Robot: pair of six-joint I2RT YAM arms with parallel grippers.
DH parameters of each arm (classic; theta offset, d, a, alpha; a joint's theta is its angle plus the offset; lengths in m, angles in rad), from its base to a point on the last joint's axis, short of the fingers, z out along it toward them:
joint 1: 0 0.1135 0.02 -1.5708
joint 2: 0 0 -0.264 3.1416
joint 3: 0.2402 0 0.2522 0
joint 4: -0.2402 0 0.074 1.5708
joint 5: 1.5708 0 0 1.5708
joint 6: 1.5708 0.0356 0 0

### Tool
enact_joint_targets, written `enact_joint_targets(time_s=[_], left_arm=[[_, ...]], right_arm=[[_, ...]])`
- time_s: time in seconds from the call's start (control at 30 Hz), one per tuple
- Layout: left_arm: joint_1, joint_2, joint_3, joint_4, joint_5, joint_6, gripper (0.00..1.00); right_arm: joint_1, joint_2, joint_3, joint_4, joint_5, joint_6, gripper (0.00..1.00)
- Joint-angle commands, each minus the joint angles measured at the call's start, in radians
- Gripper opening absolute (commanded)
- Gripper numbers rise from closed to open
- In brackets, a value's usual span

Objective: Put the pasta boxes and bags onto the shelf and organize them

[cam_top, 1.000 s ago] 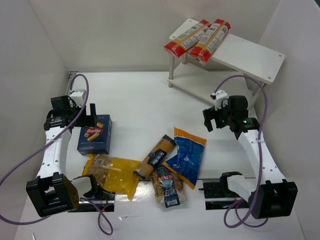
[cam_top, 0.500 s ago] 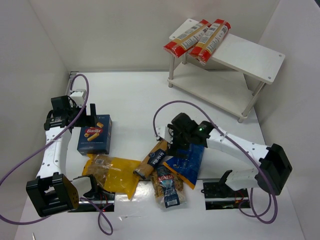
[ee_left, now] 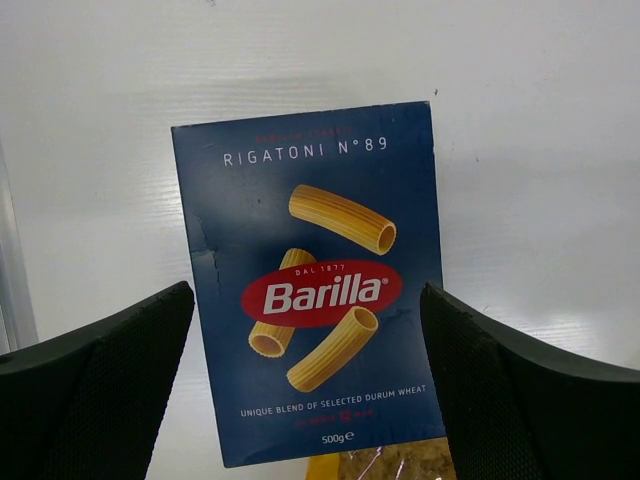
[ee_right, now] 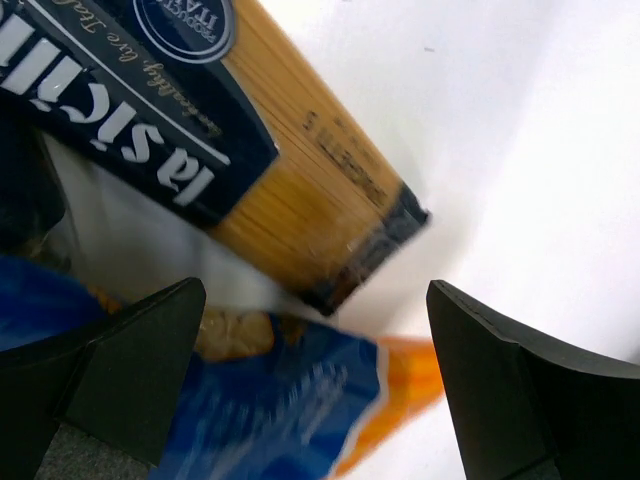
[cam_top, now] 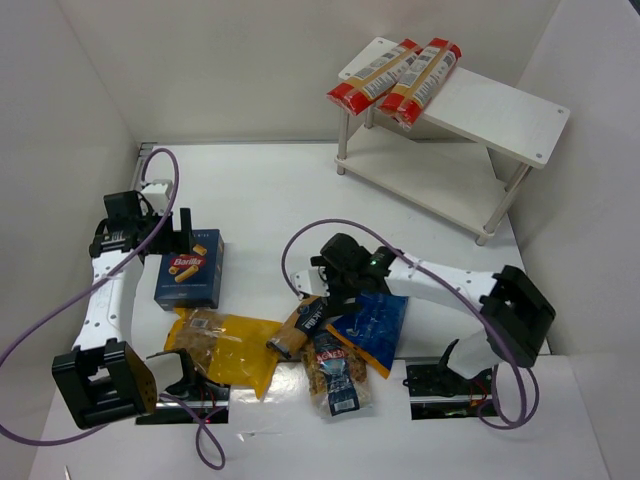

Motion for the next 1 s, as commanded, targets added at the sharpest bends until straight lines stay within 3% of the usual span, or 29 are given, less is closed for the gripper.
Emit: enact_joint_targets(time_s=[0.0, 0.23, 0.6, 0.63, 0.67, 0.7, 0.87, 0.97], left_arm=[[-0.005, 0.014, -0.009, 0.024, -0.016, 0.026, 0.99], [-0.005, 0.023, -0.009, 0.024, -0.027, 0.026, 0.99], [-0.005, 0.051, 0.0, 0.024, -0.036, 0.026, 0.99], [-0.005, 0.051, 0.0, 0.024, -0.036, 0.026, 0.99], [-0.005, 0.051, 0.0, 0.024, -0.036, 0.026, 0.99], [-0.005, 0.051, 0.0, 0.024, -0.036, 0.026, 0.99], [-0.005, 0.042, 0.0, 0.024, -0.036, 0.026, 0.99], [-0.005, 0.031, 0.0, 0.024, -0.027, 0.026, 0.99]], right_arm=[[0.003, 0.097, 0.037, 0.075, -0.068, -0.098, 1.0], [0.003, 0.183, 0.06, 0.138, -0.175, -0.173, 1.0], [-0.006, 0.308, 0.081, 0.164, -0.214, -0.222, 0.98], [-0.006, 0.318, 0.106, 0.147, -0.214, -0.222, 0.92], [-0.006, 0.331, 0.121, 0.138, -0.214, -0.222, 0.41], [-0.006, 0.36, 0.14, 0.138, -0.223, -0.212, 0.03], [-0.094, 0.358, 0.337, 0.009, -0.349, -0.057, 0.0], [-0.23, 0.348, 0.498, -0.052, -0.528, 0.094, 0.0]])
